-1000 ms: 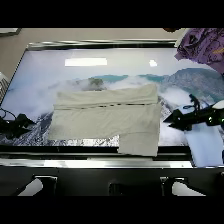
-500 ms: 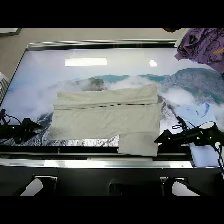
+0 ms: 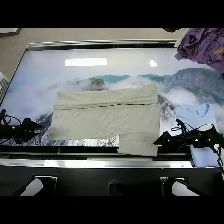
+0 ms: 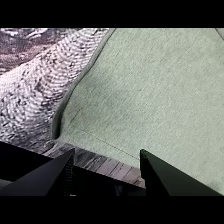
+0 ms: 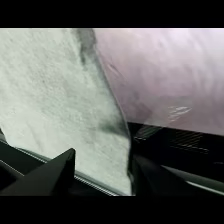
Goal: Fold the clothes and pants, and hang the long-sleeved shirts on hangers.
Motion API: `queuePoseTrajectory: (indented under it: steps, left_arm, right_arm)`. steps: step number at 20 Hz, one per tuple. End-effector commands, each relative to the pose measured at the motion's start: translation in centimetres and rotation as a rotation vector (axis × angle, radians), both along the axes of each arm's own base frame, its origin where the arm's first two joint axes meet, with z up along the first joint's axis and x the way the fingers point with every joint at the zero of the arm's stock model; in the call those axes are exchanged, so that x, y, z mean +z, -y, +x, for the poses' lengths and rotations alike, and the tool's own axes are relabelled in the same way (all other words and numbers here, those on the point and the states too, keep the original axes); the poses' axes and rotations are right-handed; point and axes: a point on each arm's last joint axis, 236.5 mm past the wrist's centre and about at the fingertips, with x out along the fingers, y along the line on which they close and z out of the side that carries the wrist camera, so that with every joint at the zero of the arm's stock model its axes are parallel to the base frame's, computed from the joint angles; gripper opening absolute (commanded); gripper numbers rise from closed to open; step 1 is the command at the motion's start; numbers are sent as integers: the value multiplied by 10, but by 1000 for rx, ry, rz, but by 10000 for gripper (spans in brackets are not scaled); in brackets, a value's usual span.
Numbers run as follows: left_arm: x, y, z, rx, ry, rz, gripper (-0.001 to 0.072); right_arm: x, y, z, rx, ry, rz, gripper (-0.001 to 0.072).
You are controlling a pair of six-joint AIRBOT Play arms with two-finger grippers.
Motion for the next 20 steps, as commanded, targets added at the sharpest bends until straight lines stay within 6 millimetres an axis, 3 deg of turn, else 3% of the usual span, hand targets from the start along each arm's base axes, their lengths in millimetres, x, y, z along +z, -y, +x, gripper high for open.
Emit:
queuePoseTrajectory:
  steps: [1,3,4,5,14,20]
  left_arm:
    - [0,-2,2,8,8,9,475]
    - [-1,-4,3,10,11,13,480]
    - [-2,-4,3,3,10,13,511]
    - [-4,-3,3,2,4,9,538]
    - [-60,3,-8,-100,-118,-81,538]
    - [-69,4,-10,-114,-136,-95,534]
  right_arm:
    - [-5,-8,6,-72,7,27,301]
    - [-1,-13,-2,-37,5,55,109]
    - [-1,-13,-2,-37,4,55,104]
    - [-1,-14,-2,-38,4,55,36]
    - [2,-16,-5,-29,-6,70,32]
    - [1,-16,-5,-30,-5,69,32]
